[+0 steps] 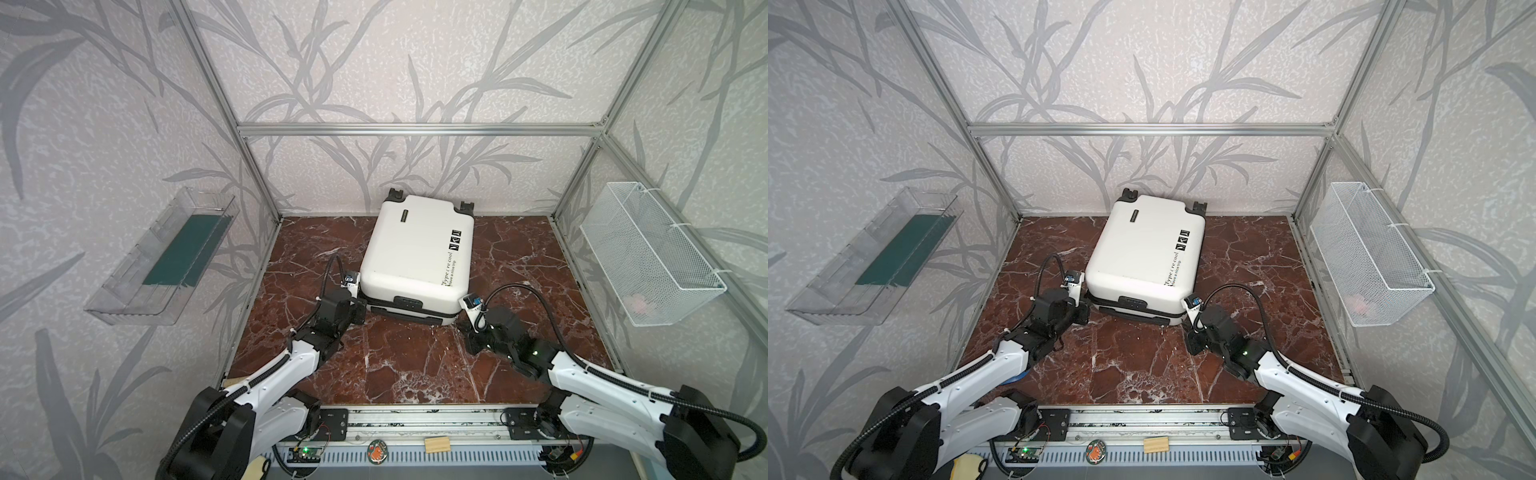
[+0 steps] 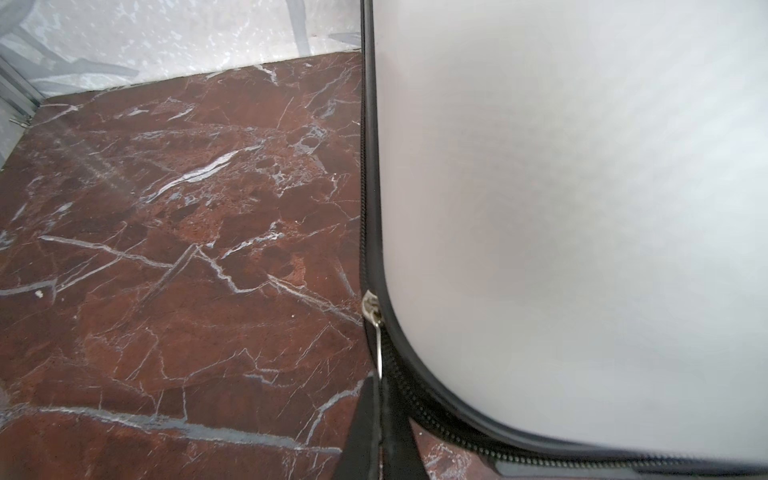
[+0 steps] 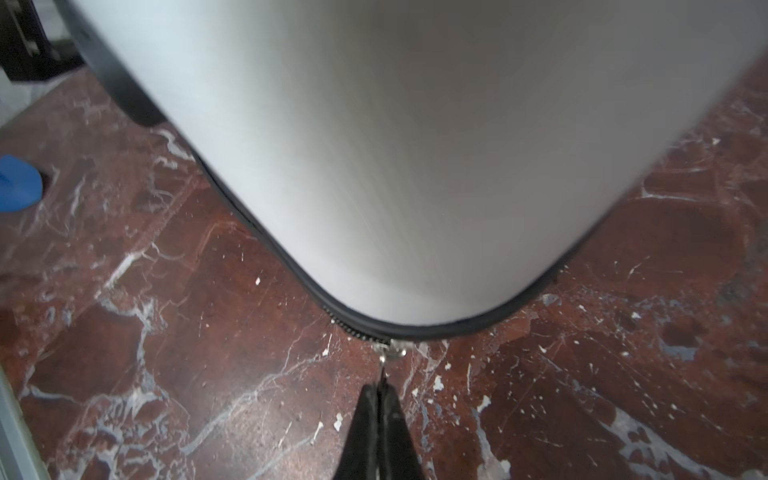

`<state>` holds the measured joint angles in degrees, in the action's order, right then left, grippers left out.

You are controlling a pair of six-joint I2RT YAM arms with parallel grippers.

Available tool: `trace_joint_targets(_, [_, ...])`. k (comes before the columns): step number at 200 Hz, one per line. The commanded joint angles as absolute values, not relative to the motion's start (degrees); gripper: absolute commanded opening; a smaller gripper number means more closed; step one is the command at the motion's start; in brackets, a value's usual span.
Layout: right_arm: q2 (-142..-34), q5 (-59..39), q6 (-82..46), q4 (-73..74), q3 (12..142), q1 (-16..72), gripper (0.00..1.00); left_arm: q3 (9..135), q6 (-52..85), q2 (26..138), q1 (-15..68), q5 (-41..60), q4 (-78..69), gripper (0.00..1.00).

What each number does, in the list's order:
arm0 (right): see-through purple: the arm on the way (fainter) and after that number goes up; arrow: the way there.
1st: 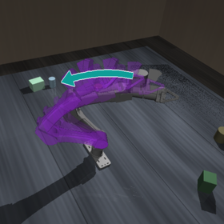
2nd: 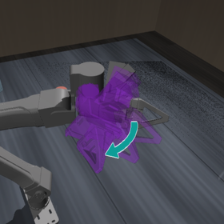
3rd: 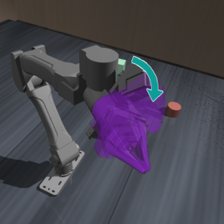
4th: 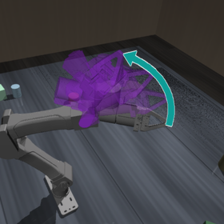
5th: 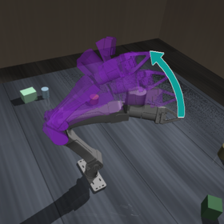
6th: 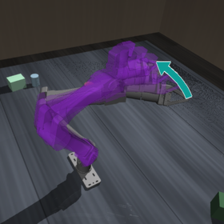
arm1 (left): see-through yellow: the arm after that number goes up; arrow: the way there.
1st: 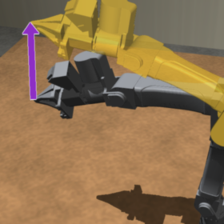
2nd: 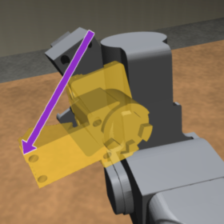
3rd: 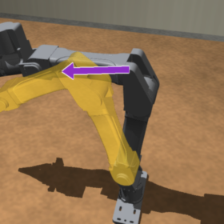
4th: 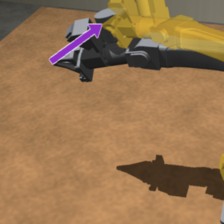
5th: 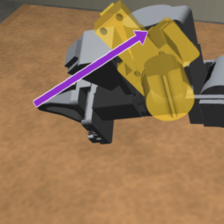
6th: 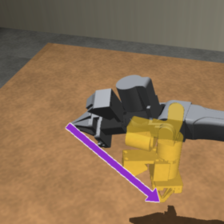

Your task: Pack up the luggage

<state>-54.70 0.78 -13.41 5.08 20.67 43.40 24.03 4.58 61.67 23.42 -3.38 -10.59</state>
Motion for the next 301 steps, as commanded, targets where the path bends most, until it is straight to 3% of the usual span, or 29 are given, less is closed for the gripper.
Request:
trace_joint_targets(1, [-50.1, -0.6, -17.9, 17.2, 19.3, 44.7, 0.0, 24.7, 4.2, 62.4, 25.3, 6.0, -14.5, 0.0])
trace_joint_targets(27, [-51.1, -0.7, -17.9, 20.4, 18.8, 48.1, 0.0, 24.6, 4.6, 62.9, 25.3, 6.3, -15.1, 0.0])
trace_joint_targets(77, [-60.4, 8.3, -15.5, 27.1, 22.1, 60.3, 0.0, 24.7, 5.1, 63.6, 25.5, 7.5, -15.9, 0.0])
trace_joint_targets(149, [-73.7, 9.4, -13.1, 32.1, 31.0, 61.4, 0.0, 24.6, 6.1, 64.1, 25.5, 9.9, -16.1, 0.0])
trace_joint_targets(170, [-74.2, 12.1, -12.5, 30.7, 32.1, 59.8, 0.0, 24.4, 6.4, 63.4, 25.5, 10.1, -15.6, 0.0])
trace_joint_targets(247, [-73.3, 4.2, -14.7, 25.8, 32.7, 43.2, 0.0, 21.3, 10.4, 59.2, 26.5, 13.1, -16.5, 0.0])
trace_joint_targets(301, [-75.5, -5.9, -14.4, 24.6, 34.4, 43.9, 0.0, 20.5, 11.1, 62.1, 29.8, 13.6, -19.7, 0.0])
